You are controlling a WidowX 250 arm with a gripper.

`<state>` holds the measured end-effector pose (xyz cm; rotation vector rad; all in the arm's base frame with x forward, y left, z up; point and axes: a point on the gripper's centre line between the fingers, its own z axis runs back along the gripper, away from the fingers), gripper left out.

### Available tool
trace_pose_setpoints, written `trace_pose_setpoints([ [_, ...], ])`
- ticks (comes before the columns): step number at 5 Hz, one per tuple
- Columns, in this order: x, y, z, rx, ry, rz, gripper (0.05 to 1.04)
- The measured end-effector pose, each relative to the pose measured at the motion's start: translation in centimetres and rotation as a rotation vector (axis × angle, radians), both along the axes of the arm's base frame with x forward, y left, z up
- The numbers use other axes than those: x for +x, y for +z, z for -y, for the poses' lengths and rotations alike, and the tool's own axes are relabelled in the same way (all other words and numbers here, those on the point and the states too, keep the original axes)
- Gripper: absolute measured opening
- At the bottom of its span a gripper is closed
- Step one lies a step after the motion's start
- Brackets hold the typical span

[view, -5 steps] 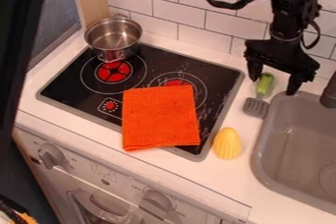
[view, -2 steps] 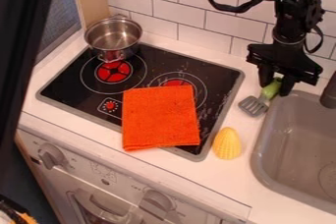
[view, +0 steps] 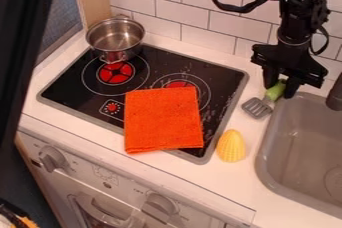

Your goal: Put the green spatula on the right burner

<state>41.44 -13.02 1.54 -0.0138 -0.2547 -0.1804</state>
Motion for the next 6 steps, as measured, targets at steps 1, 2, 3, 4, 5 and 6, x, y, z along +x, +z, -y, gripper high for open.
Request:
trace_pose_setpoints([
  [1, -0.6, 1.4, -0.8, 0.006, 0.009, 0.012, 0.408],
  [2, -1.4, 3.6, -1.5, 0.017, 0.024, 0.042, 0.408],
  [3, -2.1, 5.7, -2.2, 0.005, 0.052, 0.071, 0.408],
  [4, -2.9, 7.0, -3.8, -0.004, 0.095, 0.086, 0.408],
  [5, -3.3, 7.6, -6.5, 0.014, 0.077, 0.073, 0.408],
  [6, -3.9, 7.9, -9.4, 0.033, 0.010, 0.063, 0.408],
])
